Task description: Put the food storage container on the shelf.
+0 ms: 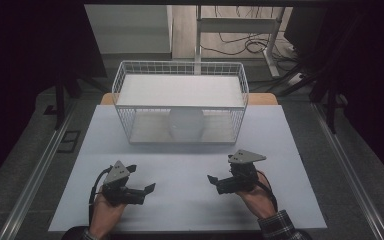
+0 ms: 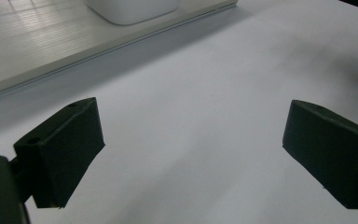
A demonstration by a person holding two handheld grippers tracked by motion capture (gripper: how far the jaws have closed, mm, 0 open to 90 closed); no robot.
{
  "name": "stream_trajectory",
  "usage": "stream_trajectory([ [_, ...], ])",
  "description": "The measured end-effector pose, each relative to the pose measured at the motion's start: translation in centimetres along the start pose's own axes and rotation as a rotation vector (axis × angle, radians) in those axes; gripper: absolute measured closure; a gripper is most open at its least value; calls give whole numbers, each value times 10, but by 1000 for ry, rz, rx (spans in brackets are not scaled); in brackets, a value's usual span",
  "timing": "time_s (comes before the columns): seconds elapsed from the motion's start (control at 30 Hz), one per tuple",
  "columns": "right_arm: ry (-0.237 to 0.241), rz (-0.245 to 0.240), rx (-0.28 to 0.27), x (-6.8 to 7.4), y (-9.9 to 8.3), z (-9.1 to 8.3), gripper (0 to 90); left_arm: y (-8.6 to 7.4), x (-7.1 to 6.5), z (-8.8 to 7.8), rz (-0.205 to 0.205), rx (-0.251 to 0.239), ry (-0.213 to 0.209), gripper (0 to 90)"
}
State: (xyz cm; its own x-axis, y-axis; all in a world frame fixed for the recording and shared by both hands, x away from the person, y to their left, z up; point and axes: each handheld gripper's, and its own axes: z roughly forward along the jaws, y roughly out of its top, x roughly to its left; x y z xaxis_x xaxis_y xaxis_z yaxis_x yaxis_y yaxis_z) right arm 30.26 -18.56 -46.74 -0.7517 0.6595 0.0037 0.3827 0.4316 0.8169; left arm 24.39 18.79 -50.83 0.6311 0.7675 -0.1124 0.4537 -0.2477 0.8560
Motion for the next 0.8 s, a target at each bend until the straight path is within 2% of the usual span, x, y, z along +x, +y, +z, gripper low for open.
stream_trajectory([
  [0.2,-16,35,-4,-4,-13,-14,0,-3,2,-9,-6,-5,16,46],
  [0.5,-73,80,-18,-10,-31,-38,0,-8,3,-22,-13,-4,45,43],
  [0.67,-107,93,-17,-12,-41,-49,0,-15,4,-26,1,1,76,31],
  [0.8,-127,108,-2,-12,-53,-55,0,-22,7,-31,-16,-5,101,23],
])
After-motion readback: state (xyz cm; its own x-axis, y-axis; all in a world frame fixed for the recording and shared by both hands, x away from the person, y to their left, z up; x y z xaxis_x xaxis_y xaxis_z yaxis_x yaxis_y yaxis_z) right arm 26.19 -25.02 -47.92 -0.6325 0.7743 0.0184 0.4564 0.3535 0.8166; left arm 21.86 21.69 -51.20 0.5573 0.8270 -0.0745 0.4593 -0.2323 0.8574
